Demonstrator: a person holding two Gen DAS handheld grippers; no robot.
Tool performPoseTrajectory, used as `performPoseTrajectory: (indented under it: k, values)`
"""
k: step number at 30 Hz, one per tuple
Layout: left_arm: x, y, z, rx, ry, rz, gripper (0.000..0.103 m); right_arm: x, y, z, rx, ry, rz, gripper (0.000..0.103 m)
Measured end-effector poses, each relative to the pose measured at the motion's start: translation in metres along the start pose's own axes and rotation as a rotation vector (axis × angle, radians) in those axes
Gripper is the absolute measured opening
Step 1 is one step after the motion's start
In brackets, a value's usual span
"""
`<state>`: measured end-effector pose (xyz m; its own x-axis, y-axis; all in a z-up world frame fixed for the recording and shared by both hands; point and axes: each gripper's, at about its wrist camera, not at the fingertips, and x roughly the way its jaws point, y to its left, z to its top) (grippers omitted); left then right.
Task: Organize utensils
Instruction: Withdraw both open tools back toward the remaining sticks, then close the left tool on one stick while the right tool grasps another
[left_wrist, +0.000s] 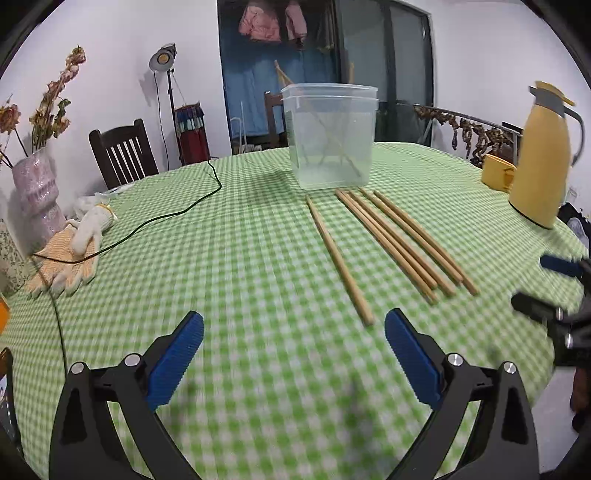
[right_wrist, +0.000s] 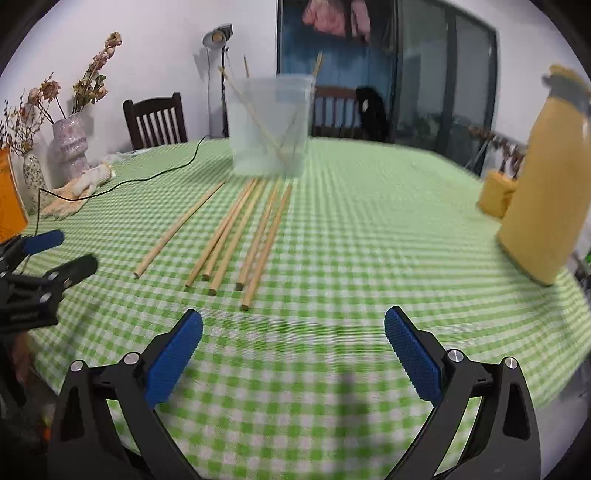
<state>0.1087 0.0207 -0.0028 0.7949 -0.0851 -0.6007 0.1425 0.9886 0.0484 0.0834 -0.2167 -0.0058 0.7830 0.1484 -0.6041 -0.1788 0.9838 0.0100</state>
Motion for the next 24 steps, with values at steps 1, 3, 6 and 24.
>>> performPoseTrajectory:
  k: [1,3,6,24]
  values:
    - [0.005,0.000,0.005,-0.014,0.010,-0.019,0.094,0.002,0.002,0.001,-0.005,0.003,0.004,0.088]
    - [0.016,-0.001,0.013,-0.035,0.046,-0.066,0.088,0.011,0.005,0.006,-0.018,0.026,0.017,0.065]
    - [0.037,-0.009,0.023,-0.020,0.128,-0.074,0.075,0.022,0.007,0.011,-0.025,0.053,0.031,0.059]
    - [0.062,-0.033,0.018,-0.020,0.196,-0.096,0.036,0.041,0.020,0.008,-0.096,0.105,0.043,0.019]
